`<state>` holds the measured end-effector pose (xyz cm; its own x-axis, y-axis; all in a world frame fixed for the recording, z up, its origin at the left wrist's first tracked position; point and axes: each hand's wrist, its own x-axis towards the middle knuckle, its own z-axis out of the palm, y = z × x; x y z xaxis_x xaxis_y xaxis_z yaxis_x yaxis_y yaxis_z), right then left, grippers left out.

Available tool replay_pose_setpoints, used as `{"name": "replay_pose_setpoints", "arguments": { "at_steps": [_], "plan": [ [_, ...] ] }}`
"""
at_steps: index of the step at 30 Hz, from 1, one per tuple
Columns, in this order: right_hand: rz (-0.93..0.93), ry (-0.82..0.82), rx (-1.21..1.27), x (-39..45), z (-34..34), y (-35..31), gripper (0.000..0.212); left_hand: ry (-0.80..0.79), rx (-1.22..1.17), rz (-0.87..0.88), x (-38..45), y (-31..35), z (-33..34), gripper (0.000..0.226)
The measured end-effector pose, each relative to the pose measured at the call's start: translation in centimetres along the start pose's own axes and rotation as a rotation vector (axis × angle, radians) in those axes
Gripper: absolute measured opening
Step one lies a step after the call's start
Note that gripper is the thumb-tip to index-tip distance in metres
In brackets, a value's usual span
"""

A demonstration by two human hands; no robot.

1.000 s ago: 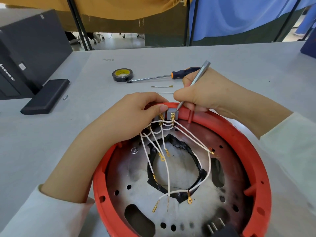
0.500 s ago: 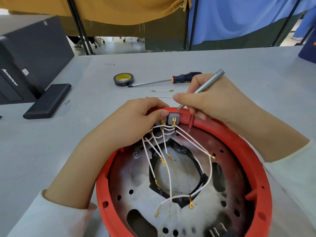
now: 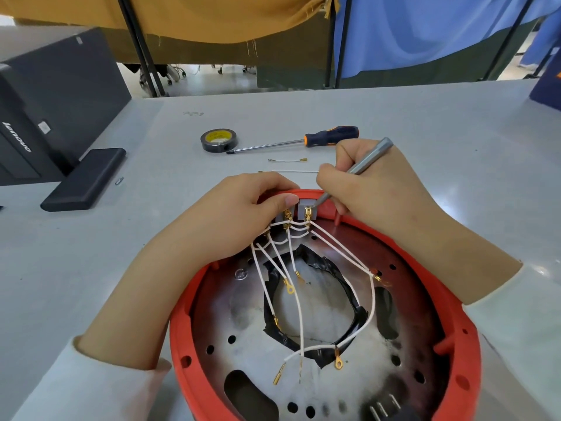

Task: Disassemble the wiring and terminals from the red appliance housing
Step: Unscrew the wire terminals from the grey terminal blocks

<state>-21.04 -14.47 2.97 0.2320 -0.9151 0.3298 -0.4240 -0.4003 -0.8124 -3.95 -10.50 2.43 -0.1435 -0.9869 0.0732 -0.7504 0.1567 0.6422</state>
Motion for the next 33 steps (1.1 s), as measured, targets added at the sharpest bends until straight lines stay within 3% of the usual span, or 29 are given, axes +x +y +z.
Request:
{"name": "replay_pose_setpoints", "arguments": {
  "at_steps": [8,22,25,33],
  "plan": [
    [-0.034,-0.008,-0.018,0.05,0.04,-0.11,0.029,-0.002,0.008,-0.001,-0.07,0.10,-0.04,0.024],
    [0.112,-0.135,0.075,0.99,-0.02,-0.34,0.034,-0.005,-0.008,-0.005,0.04,-0.02,0.03,0.021],
    [0.047,-0.107,-0.052,0.79,0.37,-0.34,0.036,-0.006,-0.014,-0.003,0.04,0.05,0.05,0.021],
    [0.078,0.004,0.089,0.65,0.09,-0.08,0.036,-0.001,-0.019,-0.002,-0.07,0.10,0.00,0.021]
  ]
}}
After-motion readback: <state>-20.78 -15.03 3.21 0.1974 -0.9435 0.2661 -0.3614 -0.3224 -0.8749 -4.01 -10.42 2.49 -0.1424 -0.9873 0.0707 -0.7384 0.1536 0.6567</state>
